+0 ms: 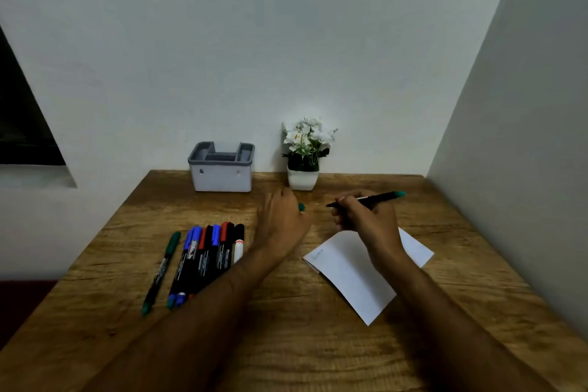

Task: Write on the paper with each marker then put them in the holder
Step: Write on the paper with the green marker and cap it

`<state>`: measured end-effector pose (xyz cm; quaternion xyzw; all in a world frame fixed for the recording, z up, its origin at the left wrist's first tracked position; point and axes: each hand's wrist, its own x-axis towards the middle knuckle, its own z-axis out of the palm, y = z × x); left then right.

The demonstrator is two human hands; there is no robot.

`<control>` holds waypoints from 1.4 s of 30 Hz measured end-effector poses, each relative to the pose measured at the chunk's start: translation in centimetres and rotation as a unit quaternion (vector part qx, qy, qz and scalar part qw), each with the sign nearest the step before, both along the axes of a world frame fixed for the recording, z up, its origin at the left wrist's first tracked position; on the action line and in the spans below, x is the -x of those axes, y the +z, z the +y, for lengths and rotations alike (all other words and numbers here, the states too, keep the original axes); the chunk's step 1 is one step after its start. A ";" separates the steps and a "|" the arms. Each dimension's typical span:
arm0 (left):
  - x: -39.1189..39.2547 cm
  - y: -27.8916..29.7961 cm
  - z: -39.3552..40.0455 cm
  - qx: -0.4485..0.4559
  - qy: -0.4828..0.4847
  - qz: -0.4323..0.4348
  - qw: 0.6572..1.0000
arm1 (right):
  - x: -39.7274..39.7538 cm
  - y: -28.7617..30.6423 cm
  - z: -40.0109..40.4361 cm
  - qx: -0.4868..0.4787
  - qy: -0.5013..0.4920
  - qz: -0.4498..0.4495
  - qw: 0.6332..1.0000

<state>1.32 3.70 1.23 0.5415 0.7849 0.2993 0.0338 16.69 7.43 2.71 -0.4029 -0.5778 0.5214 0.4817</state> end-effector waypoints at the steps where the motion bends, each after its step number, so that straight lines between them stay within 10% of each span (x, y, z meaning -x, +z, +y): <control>1: 0.2 0.1 0.8 -0.002 0.001 0.009 1.000 | 0.1 0.0 0.1 -0.001 0.000 0.008 1.000; 17: 0.9 -0.3 4.4 0.065 -0.035 0.144 0.987 | 0.1 -2.1 2.3 -0.016 -0.021 0.027 0.999; 22: 1.7 0.8 5.2 -0.023 0.068 -0.148 0.986 | -0.4 -2.1 1.8 -0.060 -0.015 0.048 0.997; 27: 1.2 2.8 4.2 -0.078 0.070 -0.648 0.754 | -0.2 -2.1 1.1 -0.122 -0.018 0.047 0.991; 42: 0.6 1.9 3.0 -0.077 0.056 -0.723 0.684 | 0.1 -2.4 0.5 -0.164 -0.010 0.038 0.986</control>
